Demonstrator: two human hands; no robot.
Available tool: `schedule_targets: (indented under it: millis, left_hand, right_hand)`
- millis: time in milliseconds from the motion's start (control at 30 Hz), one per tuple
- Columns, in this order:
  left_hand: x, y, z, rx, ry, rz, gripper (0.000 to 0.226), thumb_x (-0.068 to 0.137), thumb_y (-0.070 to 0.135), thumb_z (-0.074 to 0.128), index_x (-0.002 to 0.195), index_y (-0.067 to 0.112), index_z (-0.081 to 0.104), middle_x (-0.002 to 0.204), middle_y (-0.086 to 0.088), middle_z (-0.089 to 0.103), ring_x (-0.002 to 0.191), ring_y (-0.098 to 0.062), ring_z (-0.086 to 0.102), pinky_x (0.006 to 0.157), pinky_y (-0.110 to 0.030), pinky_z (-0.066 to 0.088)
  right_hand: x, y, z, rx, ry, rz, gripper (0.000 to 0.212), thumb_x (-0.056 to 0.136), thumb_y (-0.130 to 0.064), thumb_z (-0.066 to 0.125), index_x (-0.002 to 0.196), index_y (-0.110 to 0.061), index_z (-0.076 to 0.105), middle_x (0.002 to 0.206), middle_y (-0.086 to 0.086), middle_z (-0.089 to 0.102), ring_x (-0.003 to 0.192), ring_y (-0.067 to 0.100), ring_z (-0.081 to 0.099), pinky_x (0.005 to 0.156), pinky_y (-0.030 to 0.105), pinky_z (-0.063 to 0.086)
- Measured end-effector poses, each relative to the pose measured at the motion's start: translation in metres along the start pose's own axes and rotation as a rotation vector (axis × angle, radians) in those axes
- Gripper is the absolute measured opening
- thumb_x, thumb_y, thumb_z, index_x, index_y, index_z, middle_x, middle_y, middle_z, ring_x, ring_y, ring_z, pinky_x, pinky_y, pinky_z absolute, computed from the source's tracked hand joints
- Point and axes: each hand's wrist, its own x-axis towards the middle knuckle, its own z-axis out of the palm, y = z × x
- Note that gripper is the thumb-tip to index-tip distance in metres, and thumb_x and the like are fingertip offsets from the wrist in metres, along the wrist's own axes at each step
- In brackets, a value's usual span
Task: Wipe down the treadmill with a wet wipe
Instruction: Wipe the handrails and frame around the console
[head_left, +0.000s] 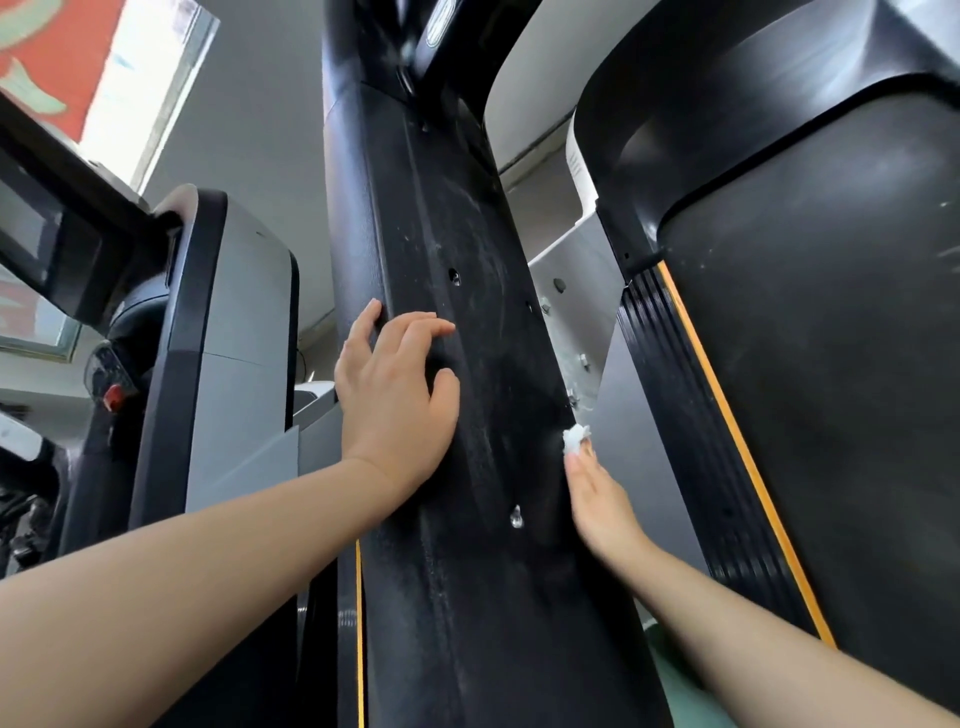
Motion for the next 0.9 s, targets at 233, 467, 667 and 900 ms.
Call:
schedule_targets:
  millis: [233,467,667,900]
  left_hand:
    - [0.001,-0.001,-0.001,0.003,-0.010,0.006,0.033,0.090,0.013,0.049,0.121,0.025,0.054,0.136,0.011,0.047,0.143,-0.017,0.008,0.113,-0.042,0.009]
    - [0.000,-0.004,0.002,-0.013,0.017,0.021,0.032,0.091,0.013,0.049,0.120,0.026,0.053,0.134,0.011,0.048,0.142,-0.016,0.010,0.113,-0.043,0.010]
    - [0.000,-0.004,0.004,-0.021,0.029,0.030,0.034,0.085,0.021,0.043,0.117,0.025,0.056,0.132,0.011,0.050,0.141,-0.018,0.012,0.113,-0.044,0.012]
    - [-0.001,-0.003,0.004,-0.014,0.025,0.032,0.039,0.080,0.023,0.040,0.115,0.022,0.058,0.131,0.010,0.051,0.141,-0.021,0.014,0.111,-0.042,0.011]
  right_hand:
    - [-0.046,0.024,0.014,0.016,-0.059,0.002,0.055,0.104,-0.032,0.021,0.151,-0.018,-0.003,0.157,-0.011,-0.003,0.137,-0.006,-0.002,0.102,0.007,0.001]
    - [0.033,-0.027,-0.005,0.055,-0.061,0.043,0.051,0.104,-0.031,0.016,0.151,-0.015,0.004,0.159,-0.003,-0.002,0.146,0.012,-0.001,0.115,0.028,0.002]
    - [-0.016,-0.040,0.003,-0.193,-0.162,-0.408,0.052,0.100,-0.046,0.019,0.134,-0.040,-0.020,0.144,-0.024,-0.027,0.136,-0.006,-0.025,0.107,0.009,-0.013]
    - [0.023,-0.040,-0.006,-0.054,-0.122,-0.134,0.052,0.104,-0.035,0.012,0.151,-0.017,0.001,0.159,-0.005,-0.003,0.144,0.004,-0.007,0.113,0.015,-0.002]
